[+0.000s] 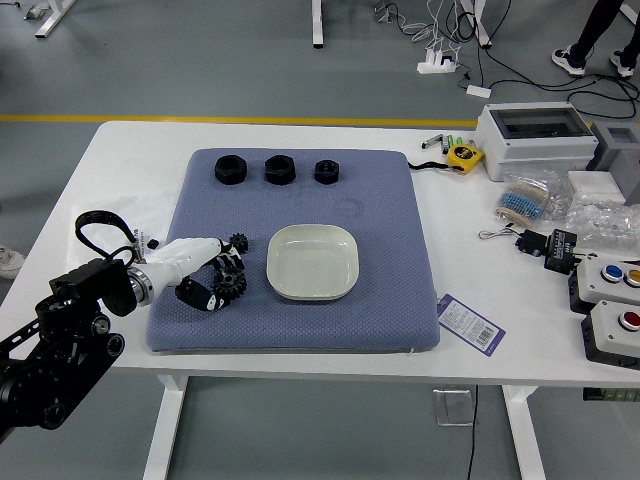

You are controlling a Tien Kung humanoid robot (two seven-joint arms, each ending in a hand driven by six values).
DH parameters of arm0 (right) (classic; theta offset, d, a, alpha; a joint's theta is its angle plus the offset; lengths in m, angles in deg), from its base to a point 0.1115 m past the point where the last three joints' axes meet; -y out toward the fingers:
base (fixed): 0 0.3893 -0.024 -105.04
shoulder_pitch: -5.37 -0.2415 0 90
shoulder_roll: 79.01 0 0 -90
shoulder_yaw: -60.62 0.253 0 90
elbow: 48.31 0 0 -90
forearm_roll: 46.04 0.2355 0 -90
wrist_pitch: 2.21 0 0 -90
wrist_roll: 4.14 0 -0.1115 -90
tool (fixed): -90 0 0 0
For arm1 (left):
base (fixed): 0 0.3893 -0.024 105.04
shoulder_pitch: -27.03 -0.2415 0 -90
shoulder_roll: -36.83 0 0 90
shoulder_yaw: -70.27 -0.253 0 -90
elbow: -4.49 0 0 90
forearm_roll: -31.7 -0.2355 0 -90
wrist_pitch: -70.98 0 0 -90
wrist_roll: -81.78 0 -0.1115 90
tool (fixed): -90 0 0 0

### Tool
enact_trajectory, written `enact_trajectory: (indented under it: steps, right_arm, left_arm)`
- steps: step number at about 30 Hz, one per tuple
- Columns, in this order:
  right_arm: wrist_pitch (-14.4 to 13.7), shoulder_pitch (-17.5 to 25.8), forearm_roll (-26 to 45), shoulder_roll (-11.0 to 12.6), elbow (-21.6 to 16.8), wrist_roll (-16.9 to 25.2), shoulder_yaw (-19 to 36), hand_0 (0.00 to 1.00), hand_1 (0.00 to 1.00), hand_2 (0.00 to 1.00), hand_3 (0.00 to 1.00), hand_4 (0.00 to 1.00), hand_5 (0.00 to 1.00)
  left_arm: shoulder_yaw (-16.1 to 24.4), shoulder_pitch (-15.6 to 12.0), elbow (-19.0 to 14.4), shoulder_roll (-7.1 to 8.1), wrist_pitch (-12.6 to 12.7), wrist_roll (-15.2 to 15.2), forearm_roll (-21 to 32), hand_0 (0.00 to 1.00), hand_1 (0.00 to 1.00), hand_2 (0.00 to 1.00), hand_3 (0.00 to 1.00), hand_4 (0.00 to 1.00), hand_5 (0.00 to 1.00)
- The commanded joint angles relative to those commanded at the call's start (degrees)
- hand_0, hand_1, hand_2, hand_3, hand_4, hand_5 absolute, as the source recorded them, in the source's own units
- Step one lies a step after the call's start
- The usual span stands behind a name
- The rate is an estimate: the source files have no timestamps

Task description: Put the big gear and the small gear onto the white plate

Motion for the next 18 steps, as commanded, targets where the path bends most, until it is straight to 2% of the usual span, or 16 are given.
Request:
enact_trajectory:
  steps: [10,11,18]
  right_arm:
    - [-0.03,0.32,-0.05,-0.04,0.01,-0.01,0.04,0.68,0.656,0.736,0.586,0.798,0.717]
    - [-0.02,0.33,0.03,-0.04,0.01,0.01,0.01,0.681,0.656,0.736,0.586,0.798,0.716]
    - [0.04,0.25,0.63,-0.03,0.02,0.18,-0.34,0.681,0.656,0.736,0.585,0.798,0.716]
  left_arm:
    - [0.4,-0.38,-1.87,0.25,-0.75,-0.42,0.89,0.563,0.56,0.591,0.59,0.799,0.002]
    - [0.41,-0.41,-2.05,0.28,-0.81,-0.45,1.08,0.506,0.519,0.558,0.581,0.756,0.002]
    - [0.67,-0.44,-2.49,0.29,-0.86,-0.63,2.57,0.488,0.506,0.549,0.583,0.736,0.002]
